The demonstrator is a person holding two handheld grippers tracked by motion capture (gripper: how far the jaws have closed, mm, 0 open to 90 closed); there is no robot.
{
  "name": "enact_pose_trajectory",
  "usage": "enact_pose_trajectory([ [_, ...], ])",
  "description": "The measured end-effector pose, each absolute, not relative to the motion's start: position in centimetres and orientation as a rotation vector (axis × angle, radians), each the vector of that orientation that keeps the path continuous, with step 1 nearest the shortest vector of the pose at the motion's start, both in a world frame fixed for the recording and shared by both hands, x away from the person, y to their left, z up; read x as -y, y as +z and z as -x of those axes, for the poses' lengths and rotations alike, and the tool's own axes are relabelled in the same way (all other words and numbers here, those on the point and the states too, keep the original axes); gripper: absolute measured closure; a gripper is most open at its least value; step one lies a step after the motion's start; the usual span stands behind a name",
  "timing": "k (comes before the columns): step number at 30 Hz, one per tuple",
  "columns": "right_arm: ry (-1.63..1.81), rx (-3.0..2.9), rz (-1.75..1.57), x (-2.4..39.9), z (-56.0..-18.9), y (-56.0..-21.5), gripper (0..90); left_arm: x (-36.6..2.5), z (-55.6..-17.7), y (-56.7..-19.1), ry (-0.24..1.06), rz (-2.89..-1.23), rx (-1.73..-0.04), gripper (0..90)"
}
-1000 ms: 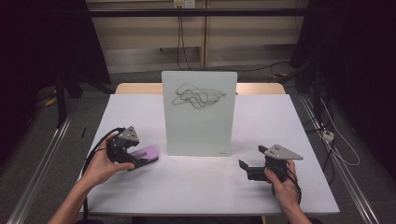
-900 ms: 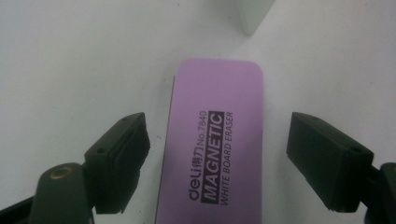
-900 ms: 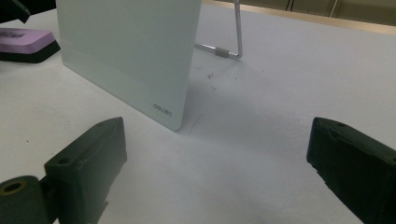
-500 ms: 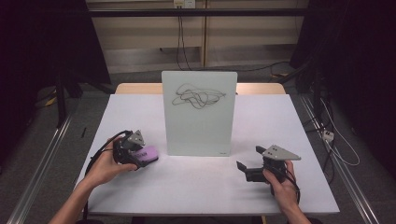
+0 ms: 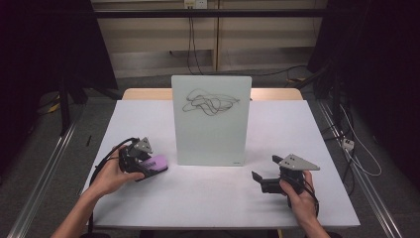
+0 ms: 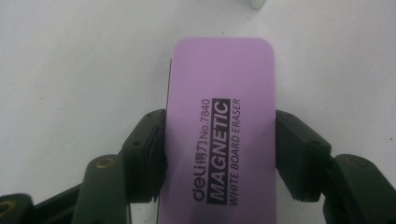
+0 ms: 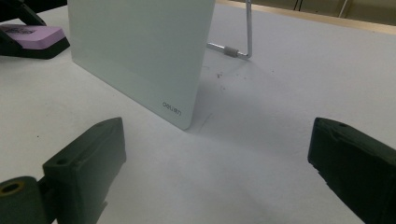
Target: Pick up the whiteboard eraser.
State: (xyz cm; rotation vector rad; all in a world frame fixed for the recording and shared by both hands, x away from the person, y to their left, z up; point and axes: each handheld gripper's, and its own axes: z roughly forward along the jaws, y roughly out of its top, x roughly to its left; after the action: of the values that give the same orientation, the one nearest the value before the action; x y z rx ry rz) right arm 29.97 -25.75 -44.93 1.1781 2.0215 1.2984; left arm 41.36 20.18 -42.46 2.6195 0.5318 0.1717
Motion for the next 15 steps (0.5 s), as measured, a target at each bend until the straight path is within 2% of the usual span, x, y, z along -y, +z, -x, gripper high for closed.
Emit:
enact_pose_trajectory([
  [15,1.295,-2.013,-1.196,25.91,-29.97,-44.94,4.2,-20.59,-41.55,-42.18,0.116,-2.564,-0.617,40.3],
])
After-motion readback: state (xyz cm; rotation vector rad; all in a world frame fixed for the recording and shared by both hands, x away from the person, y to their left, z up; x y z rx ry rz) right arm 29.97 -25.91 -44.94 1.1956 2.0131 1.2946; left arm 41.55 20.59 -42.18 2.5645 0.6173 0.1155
